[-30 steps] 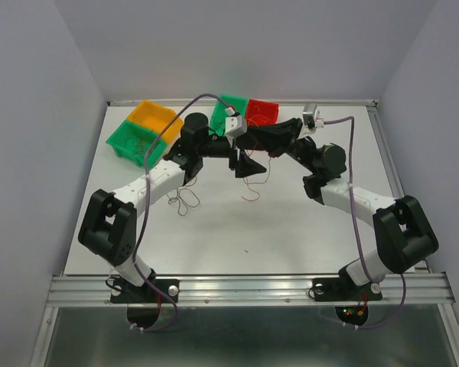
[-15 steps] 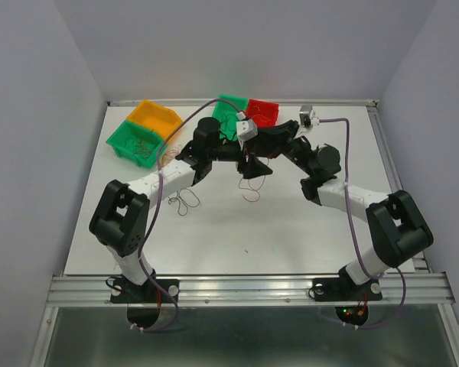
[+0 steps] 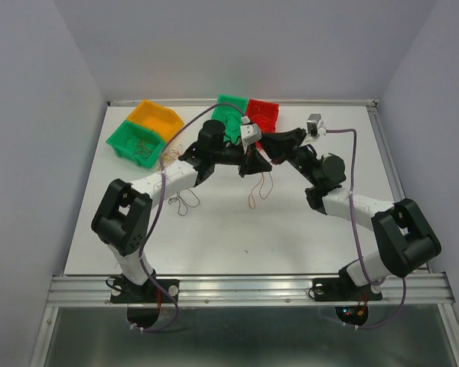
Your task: Untangle the cables
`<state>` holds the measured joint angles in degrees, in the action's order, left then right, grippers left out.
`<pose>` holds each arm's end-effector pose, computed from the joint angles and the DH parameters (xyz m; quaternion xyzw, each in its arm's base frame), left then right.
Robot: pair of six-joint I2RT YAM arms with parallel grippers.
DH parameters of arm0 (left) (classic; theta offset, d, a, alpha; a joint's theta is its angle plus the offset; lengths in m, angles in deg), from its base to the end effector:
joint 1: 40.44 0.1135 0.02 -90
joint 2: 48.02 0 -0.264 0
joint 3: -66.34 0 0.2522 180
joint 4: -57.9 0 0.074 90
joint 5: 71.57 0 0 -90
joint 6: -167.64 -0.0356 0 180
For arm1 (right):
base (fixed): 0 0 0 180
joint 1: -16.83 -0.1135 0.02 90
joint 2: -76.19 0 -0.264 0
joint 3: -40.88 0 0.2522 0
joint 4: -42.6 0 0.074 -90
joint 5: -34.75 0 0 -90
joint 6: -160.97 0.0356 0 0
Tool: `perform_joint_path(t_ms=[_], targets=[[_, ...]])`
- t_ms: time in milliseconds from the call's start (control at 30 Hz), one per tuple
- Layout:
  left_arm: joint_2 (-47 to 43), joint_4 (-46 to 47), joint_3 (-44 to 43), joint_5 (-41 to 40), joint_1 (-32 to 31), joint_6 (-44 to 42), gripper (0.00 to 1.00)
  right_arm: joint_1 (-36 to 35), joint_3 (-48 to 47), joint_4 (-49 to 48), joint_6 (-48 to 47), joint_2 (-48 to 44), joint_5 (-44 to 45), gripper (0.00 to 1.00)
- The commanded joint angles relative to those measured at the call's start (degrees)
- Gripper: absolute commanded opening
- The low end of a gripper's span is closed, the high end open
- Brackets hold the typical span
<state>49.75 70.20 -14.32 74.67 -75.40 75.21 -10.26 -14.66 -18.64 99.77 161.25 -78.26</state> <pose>0.3028 -0.2478 0.2930 0.5103 0.5128 -0.5003 0.4759 0.2675 0.1524 0.3084 -0.1671 0.4797 0.4869 0.7106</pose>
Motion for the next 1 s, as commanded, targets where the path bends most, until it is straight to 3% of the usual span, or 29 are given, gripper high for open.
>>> perform_joint_path(t_ms=[0, 33, 67, 100, 133, 233, 367, 433, 633, 833, 967], targets=[[-4.3, -5.1, -2.9, -0.8, 0.9, -3.0, 0.0, -0.1, 3.9, -21.1, -4.4, -3.5, 6.2, 0.01], [-4.7, -6.3, -3.3, -1.4, 1.4, -3.3, 0.0, -0.1, 5.5, -21.1, -5.2, -3.7, 7.8, 0.07], [-4.8, -7.2, -3.6, -1.9, 1.7, -3.1, 0.0, 0.0, 6.2, -21.1, -5.7, -3.8, 8.5, 0.08], [-4.8, -9.2, -4.0, -2.1, 2.2, -3.1, 0.0, 0.0, 7.3, -21.1, -6.4, -4.2, 8.9, 0.17], [-4.7, -10.2, -4.5, -2.0, 2.6, -3.1, 0.0, 0.0, 7.8, -21.1, -6.5, -4.3, 9.5, 0.2], [-4.9, -14.5, -6.4, -0.9, 5.8, -2.8, 0.0, 0.0, 9.3, -20.8, -7.0, -4.6, 11.1, 0.59], [-5.7, -19.9, -8.5, -3.2, 8.5, -3.9, 0.0, 0.0, 10.6, -20.6, -7.6, -4.9, 12.8, 0.77], [-6.0, -22.1, -9.7, -5.5, 11.3, -4.0, 0.0, 0.1, 11.4, -20.6, -7.7, -5.3, 13.3, 0.82], [-5.4, -31.7, -19.6, -8.5, 18.6, -8.0, 0.0, 0.2, 13.4, -20.4, -7.8, -6.4, 13.5, 0.82], [-0.8, -40.0, -36.0, -12.3, 24.1, -10.7, 0.0, 0.2, 14.7, -20.2, -7.9, -6.7, 13.7, 0.82], [7.2, -48.4, -54.8, -14.2, 29.3, -12.4, 0.0, 0.3, 15.1, -20.0, -7.9, -6.6, 13.4, 0.82]])
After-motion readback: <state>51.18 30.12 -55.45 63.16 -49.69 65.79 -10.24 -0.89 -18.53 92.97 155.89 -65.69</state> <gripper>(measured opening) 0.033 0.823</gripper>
